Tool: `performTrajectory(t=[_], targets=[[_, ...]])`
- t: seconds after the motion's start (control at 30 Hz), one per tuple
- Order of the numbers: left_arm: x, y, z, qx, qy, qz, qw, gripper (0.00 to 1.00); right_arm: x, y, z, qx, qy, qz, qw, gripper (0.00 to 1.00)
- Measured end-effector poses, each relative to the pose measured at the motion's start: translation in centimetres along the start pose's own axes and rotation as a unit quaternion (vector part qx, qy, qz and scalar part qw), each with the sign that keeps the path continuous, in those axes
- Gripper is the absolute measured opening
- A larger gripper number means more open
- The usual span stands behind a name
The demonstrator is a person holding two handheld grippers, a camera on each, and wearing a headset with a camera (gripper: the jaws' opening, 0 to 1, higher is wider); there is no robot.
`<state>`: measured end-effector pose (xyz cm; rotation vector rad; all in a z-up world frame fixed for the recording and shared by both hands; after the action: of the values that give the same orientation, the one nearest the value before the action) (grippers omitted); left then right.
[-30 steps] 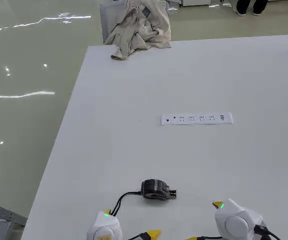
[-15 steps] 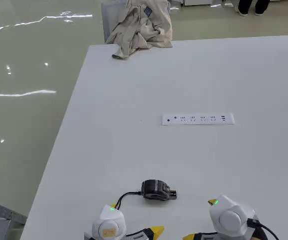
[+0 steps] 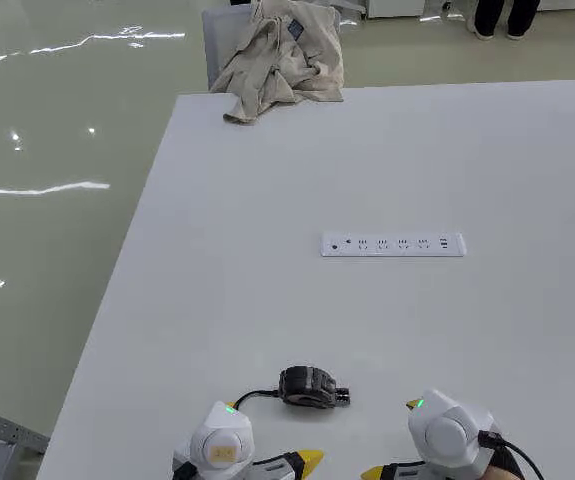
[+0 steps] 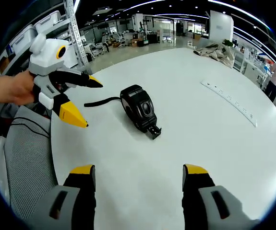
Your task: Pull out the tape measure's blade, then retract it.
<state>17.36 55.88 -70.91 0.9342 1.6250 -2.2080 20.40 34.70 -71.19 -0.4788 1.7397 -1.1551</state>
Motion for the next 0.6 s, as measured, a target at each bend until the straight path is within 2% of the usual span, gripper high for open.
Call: performTrajectory(t=[0.2, 0.27, 0.43, 0.6], targets=[[-0.3, 0.5, -0.3, 0.003, 0.014, -0.003, 0.9999, 0.91, -0.2, 0.6, 0.4, -0.002, -0.011, -0.003, 0.9999, 0.74], [-0.4, 0.7, -0.2, 0.01, 0.03, -0.008, 0.9995, 0.91, -0.3, 0.9, 0.6, -0.003, -0.015, -0.004, 0.9999, 0.73], [-0.6, 1.1, -0.3, 0.017, 0.05, -0.011, 0.9986, 0.9, -0.8, 1.4, 0.6, -0.006, -0.037, 0.013, 0.9992, 0.71], [-1.0, 1.4, -0.3, 0.026, 0.071, -0.012, 0.9971, 0.88, -1.1, 2.0, 0.8, -0.014, -0.061, 0.009, 0.998, 0.69]])
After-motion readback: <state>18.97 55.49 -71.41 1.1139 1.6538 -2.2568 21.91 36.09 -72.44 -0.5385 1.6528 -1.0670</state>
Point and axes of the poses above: the centre of the closed fingertips' face, and the gripper's own axes: y roughly forward along the fingers, z roughly to its right, x roughly out of its underside, the point moved 7 cm from there along -y, roughly backward along the fingers, and after that the axes turned 8 degrees about -z, right-handed, at the moved point
